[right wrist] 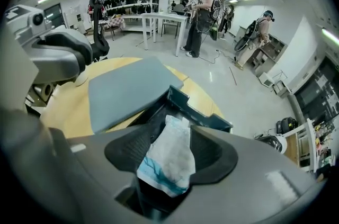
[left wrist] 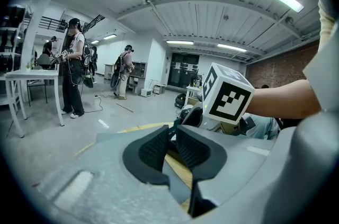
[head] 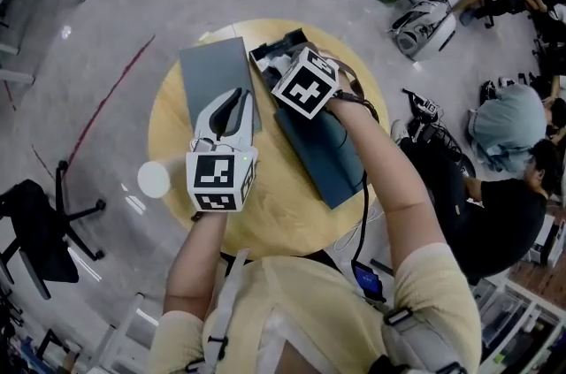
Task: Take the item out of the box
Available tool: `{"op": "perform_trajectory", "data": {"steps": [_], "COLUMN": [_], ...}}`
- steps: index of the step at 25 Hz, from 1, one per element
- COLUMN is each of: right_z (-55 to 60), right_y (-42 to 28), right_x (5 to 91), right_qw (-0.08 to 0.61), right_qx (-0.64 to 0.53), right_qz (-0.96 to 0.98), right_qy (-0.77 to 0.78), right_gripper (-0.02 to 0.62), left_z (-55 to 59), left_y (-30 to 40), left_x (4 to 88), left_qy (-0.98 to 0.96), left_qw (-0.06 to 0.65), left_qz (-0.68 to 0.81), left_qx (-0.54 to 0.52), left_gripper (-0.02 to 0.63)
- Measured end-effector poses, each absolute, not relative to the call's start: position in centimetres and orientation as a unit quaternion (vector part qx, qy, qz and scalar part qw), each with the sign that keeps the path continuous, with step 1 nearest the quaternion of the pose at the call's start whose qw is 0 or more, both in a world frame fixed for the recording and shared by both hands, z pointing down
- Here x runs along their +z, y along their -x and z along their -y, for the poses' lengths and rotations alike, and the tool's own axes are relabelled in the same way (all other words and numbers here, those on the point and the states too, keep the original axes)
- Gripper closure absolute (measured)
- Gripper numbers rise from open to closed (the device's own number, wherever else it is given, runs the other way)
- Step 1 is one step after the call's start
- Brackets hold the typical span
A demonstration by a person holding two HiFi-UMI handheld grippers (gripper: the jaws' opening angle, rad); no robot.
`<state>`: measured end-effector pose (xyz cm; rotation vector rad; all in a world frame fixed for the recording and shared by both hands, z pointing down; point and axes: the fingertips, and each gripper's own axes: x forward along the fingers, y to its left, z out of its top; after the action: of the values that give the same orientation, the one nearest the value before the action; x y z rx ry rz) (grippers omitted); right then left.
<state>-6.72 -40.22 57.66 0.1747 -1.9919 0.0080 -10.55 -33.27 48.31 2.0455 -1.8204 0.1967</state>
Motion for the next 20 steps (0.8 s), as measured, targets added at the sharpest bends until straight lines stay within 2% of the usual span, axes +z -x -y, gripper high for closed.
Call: {"op": "perform_trajectory", "data": {"steps": [7, 10, 12, 20], "right_z": [40.1, 40.1, 40.2, 40.3], "right_y": [6.4, 6.2, 6.2, 6.2], "right_x": [59.3, 59.5, 59.4, 58.4], "right_qw": [0.555, 0.559, 0.559, 0.55], "right_qx": [-0.002, -0.018, -0.033, -0.08], "right_qz": [0.83, 0.827, 0.826, 0.826], "right_qy": [-0.061, -0.058, -0.063, -0.094], "right_gripper": [0.394, 0.436, 0.506, 0.572], "left_z": [33.8, 33.5, 33.2, 31.9], "left_y": [10.7, 10.7, 10.8, 10.9], "left_x": [48.5, 48.5, 48.4, 47.2], "left_qy": [-0.731, -0.731, -0.732, -0.739], "left_qw": [0.198, 0.199, 0.2, 0.192], "left_qz": [0.649, 0.648, 0.648, 0.643], "left_qx": [0.075, 0.075, 0.073, 0.06], "left_gripper": [0.56, 0.56, 0.56, 0.56]}}
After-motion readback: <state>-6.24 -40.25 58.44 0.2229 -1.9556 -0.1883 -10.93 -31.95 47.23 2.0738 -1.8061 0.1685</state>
